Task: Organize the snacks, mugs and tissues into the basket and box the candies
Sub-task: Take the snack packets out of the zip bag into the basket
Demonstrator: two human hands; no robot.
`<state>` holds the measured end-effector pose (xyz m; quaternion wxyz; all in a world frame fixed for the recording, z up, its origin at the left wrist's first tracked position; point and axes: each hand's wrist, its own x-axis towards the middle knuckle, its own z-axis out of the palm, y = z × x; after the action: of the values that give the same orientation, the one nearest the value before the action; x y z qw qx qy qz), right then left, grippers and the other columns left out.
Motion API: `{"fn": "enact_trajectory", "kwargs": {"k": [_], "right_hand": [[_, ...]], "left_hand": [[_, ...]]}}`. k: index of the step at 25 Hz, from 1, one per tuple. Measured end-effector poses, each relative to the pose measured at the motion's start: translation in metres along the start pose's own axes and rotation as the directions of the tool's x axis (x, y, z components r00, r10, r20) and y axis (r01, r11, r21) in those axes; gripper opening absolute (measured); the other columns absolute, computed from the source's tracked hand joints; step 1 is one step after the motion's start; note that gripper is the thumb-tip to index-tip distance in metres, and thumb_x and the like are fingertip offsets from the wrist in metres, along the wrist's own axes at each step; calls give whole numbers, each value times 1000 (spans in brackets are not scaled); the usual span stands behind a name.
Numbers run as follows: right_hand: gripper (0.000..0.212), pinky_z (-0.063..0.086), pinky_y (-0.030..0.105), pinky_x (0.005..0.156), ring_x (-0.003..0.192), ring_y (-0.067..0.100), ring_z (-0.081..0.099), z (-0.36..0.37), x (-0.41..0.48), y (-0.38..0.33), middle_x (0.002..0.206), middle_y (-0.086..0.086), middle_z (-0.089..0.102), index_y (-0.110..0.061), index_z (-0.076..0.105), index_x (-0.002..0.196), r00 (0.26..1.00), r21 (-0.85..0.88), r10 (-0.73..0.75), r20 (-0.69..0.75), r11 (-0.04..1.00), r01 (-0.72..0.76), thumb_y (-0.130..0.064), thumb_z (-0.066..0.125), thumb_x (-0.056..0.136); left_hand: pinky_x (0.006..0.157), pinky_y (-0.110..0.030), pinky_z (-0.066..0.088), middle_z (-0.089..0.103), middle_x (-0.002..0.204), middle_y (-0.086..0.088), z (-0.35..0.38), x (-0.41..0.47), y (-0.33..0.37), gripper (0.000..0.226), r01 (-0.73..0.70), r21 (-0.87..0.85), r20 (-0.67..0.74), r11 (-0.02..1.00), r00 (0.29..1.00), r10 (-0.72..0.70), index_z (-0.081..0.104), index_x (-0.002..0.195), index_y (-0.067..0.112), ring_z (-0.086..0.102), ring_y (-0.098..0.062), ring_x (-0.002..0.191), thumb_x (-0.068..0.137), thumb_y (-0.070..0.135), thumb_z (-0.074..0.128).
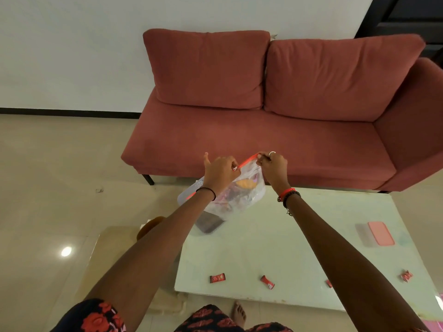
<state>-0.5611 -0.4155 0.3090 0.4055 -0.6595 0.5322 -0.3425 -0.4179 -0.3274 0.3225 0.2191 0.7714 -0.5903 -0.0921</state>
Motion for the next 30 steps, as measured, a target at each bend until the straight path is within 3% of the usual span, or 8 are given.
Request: {"fn": "enact_trajectory", "kwargs": {"k": [7,11,16,20,22,24,27,30], "right_hand": [[19,42,-6,55,64,-4,55,-29,22,-1,100,22,70,7,68,101,992,81,49,-115,996,-40,0,53,92],[20,48,-1,58,58,-9,61,-40,30,11,100,20,68,11,65,106,985,183,115,-127,979,-91,1,53,92],[19,56,28,88,89,19,66,-31,19,27,95,13,66,9,64,105,991,262,132,1,957,-128,0,54,92],[20,55,12,75,85,11,68,-29,11,35,92,9,66,11,63,106,979,297,76,187,946,-131,-1,53,93],[18,52,7,68,79,2,70,-25,7,38,89,5,67,9,64,103,960,256,42,277,960,-116,-1,52,94],[18,53,9,70,78,3,69,-19,5,42,89,4,66,12,62,103,946,263,33,323,957,-123,1,51,94],[17,56,21,84,87,15,67,-11,2,48,91,5,66,10,64,100,924,251,-4,383,963,-99,-1,52,94],[16,55,28,88,88,16,67,-2,0,52,93,9,65,0,66,102,898,248,-25,440,964,-94,-6,54,94]], "left_hand": [[114,-56,8,69,85,6,18,-40,-24,14,123,43,36,991,992,-125,61,85,22,62,-14,87,84,34,55],[110,-54,19,68,81,9,26,-62,-38,14,231,69,109,971,965,-237,61,81,24,61,-13,84,82,38,57],[99,-43,29,64,84,11,28,-75,-45,17,297,35,330,954,898,-291,64,90,23,57,-14,85,83,36,55],[95,-30,47,71,110,1,27,-65,-47,23,245,-294,351,924,927,-135,69,107,17,65,-16,103,92,23,52],[96,-28,49,71,113,-4,30,-57,-46,25,203,-364,310,909,947,-88,70,110,12,65,-17,105,93,21,54],[98,-31,49,71,115,-5,35,-48,-44,25,185,-368,313,911,948,-66,70,108,10,65,-17,106,93,22,55],[91,-29,52,74,105,-3,47,-39,-50,24,174,-321,350,931,935,-54,72,104,11,68,-13,96,91,25,58],[68,-13,46,72,79,12,57,-38,-53,31,227,-385,352,895,932,-84,74,95,14,63,3,71,87,41,61]]}}
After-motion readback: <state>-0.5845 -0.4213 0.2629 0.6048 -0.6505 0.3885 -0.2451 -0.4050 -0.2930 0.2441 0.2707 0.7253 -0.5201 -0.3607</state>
